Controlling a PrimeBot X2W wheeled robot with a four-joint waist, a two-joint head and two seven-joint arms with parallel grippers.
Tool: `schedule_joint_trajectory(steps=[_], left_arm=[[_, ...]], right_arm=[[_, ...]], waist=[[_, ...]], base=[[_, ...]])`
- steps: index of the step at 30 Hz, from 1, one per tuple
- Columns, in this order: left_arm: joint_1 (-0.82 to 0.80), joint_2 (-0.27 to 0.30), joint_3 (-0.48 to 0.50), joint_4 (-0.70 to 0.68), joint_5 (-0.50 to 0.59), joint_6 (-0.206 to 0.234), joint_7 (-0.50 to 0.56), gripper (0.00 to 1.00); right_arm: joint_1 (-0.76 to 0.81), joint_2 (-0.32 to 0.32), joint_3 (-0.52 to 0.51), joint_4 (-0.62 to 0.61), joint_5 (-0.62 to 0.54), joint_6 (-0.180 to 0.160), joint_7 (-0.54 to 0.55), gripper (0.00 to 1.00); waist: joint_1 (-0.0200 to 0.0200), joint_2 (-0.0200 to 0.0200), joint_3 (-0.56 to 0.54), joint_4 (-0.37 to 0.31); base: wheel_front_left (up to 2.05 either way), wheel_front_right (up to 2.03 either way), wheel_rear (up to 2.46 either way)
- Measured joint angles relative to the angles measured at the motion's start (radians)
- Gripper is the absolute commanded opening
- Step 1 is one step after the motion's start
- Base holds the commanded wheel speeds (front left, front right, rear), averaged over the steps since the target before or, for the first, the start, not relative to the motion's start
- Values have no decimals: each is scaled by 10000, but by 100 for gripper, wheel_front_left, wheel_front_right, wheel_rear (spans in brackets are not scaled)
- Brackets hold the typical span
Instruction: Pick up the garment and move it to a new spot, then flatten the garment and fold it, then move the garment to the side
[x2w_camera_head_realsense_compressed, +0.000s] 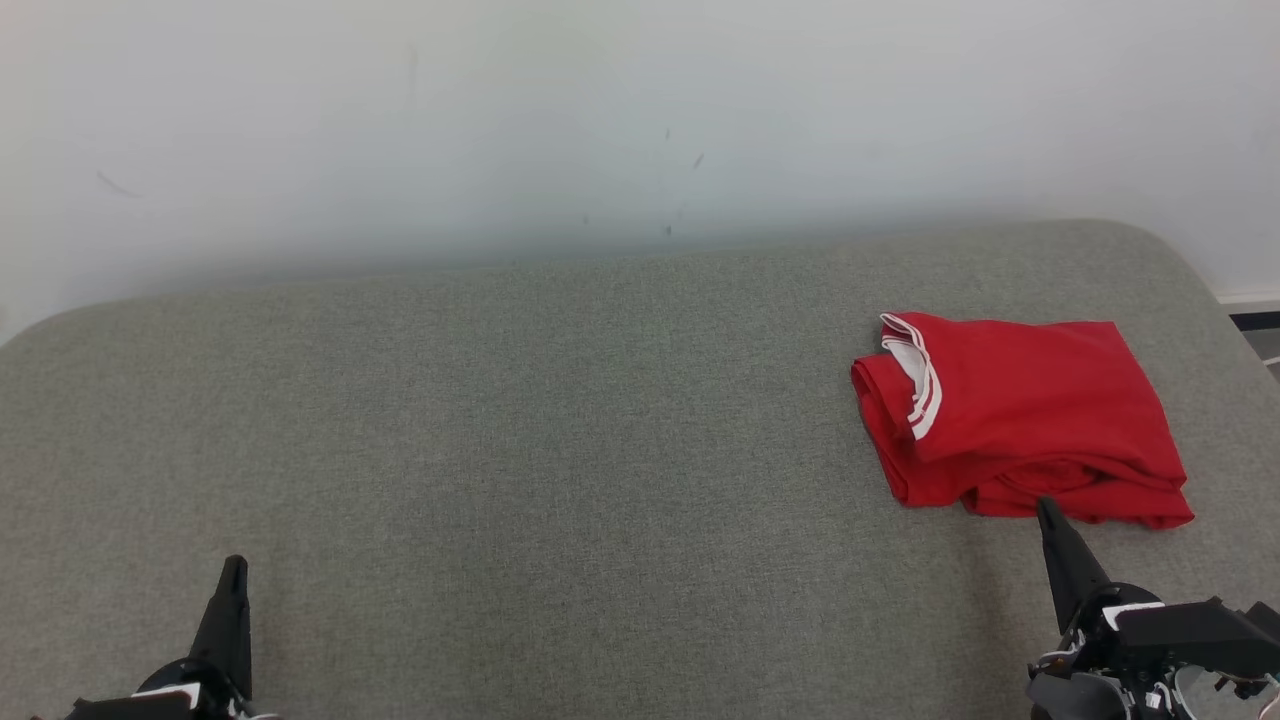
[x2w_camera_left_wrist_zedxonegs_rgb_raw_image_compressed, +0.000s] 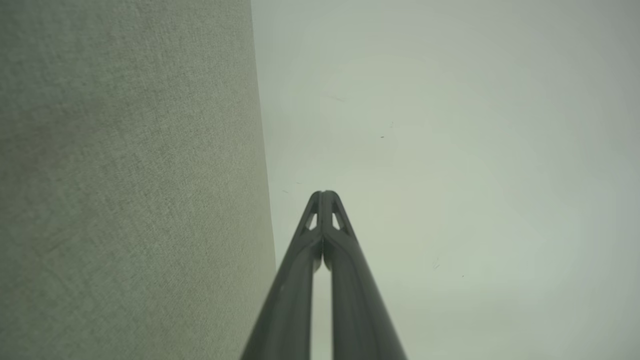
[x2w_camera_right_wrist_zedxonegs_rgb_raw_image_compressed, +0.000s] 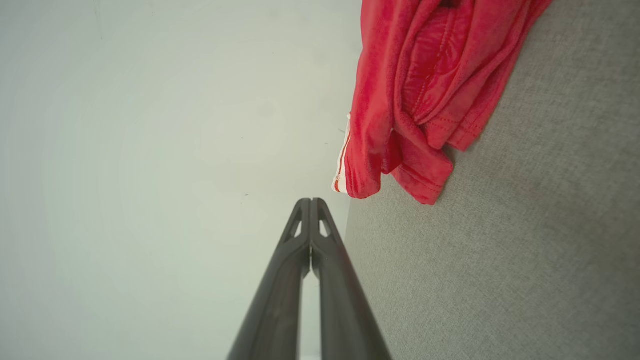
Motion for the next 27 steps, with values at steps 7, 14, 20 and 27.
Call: schedule_joint_trajectory(steps=[7,14,20,27], left_arm=[[0,0,0,2,0,0,0,0],[0,0,0,2,0,0,0,0],[0,0,0,4,0,-2,0,0],[0,0,0,4,0,-2,0,0]], right_arm=[[-2,0,0,2,2,0,0,0],[-4,0,0,2,2,0,0,0],[-12,0,0,2,2,2,0,0],[-60,0,0,4,2,2,0,0]], waist=[[1,0,0,0],[0,1,0,0],[0,0,0,0],[0,0,0,0]], base=[[0,0,0],[0,0,0],[0,0,0],[0,0,0]])
